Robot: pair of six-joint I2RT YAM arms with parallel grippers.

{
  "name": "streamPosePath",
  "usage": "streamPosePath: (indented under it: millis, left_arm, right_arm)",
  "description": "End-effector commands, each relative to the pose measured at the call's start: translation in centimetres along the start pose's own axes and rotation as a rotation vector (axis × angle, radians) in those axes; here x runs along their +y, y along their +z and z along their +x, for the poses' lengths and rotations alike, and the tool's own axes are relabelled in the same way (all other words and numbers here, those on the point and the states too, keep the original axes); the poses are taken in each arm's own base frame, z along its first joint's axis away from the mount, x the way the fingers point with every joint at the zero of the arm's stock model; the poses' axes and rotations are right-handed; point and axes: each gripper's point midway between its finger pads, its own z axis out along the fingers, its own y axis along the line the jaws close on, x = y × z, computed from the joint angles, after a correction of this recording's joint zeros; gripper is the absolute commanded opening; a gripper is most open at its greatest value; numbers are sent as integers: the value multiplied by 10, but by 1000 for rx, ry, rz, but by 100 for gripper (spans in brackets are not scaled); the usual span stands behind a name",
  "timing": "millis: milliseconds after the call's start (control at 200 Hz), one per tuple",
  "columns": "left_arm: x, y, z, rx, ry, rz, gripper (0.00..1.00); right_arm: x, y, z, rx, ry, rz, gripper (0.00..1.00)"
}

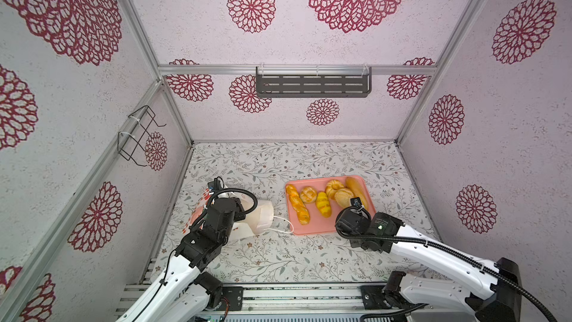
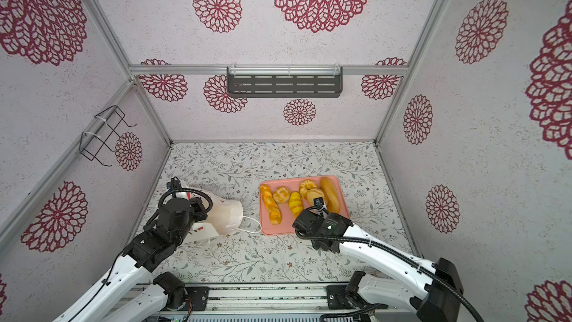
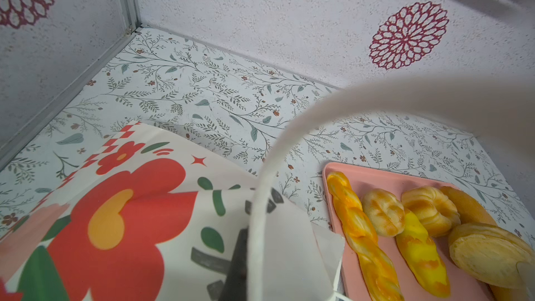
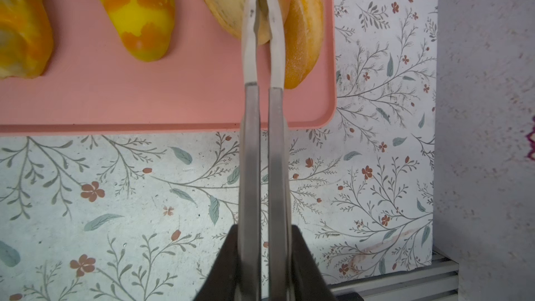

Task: Take the fake bread out of the paper bag
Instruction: 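Lower the brown bun onto the tray and open the tongs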

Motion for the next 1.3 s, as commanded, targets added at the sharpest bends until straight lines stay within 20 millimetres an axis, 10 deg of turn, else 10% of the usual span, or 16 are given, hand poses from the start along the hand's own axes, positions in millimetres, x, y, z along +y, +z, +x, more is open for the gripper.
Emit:
streamPosePath:
  millis: [0,570,1296]
  left_arm:
    - [2,3,9,34,-7,-1,0]
    - [9,1,24,53,-49,5,0]
    - [15,-5,27,48,-62,3,0]
  right_arm:
    - [5,-8,-9,-42,-48,23,0]
    - [57,-19,40,65,-139,-113,13]
    - [56,-40,38,81,36,-379,32]
